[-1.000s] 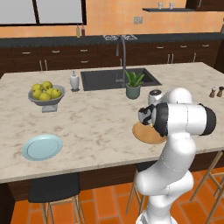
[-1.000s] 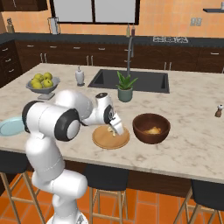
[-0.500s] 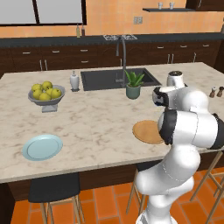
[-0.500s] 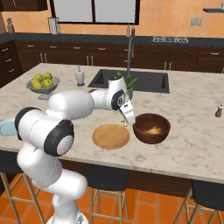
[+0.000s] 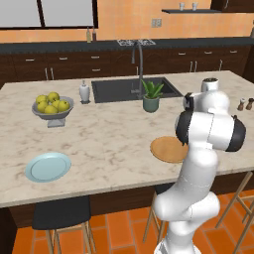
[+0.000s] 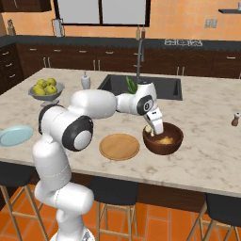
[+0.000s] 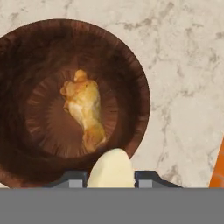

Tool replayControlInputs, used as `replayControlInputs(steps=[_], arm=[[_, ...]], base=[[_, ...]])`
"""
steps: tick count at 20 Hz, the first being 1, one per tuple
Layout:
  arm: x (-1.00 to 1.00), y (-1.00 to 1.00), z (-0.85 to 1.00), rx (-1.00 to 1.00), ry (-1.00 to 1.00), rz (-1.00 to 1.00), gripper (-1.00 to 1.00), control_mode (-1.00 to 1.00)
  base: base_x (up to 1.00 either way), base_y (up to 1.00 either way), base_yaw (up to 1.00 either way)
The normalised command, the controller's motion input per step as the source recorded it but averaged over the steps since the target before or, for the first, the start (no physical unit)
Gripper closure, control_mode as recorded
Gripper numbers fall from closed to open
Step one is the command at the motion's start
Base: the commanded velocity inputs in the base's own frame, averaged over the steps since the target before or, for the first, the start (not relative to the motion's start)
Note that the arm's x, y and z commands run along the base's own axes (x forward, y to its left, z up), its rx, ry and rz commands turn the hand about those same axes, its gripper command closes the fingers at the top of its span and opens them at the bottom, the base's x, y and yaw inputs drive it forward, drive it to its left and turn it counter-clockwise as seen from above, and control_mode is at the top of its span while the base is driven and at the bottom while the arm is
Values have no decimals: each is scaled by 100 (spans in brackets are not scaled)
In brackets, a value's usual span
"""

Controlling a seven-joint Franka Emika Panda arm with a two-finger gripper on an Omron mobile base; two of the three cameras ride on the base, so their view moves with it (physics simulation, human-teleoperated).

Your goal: Pick the chicken drumstick and mushroom from their plates and place them in the bowl. Then put the bowl in the fridge.

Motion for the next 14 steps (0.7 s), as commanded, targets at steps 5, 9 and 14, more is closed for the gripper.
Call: replayControlInputs(steps=[5, 9, 14], arm=[[15, -8, -43, 0, 0, 0, 100, -100], [33, 0, -35, 0, 0, 0, 100, -100], [52, 0, -27, 0, 0, 0, 100, -100]], base=[[0, 0, 0], [0, 0, 0], [0, 0, 0]])
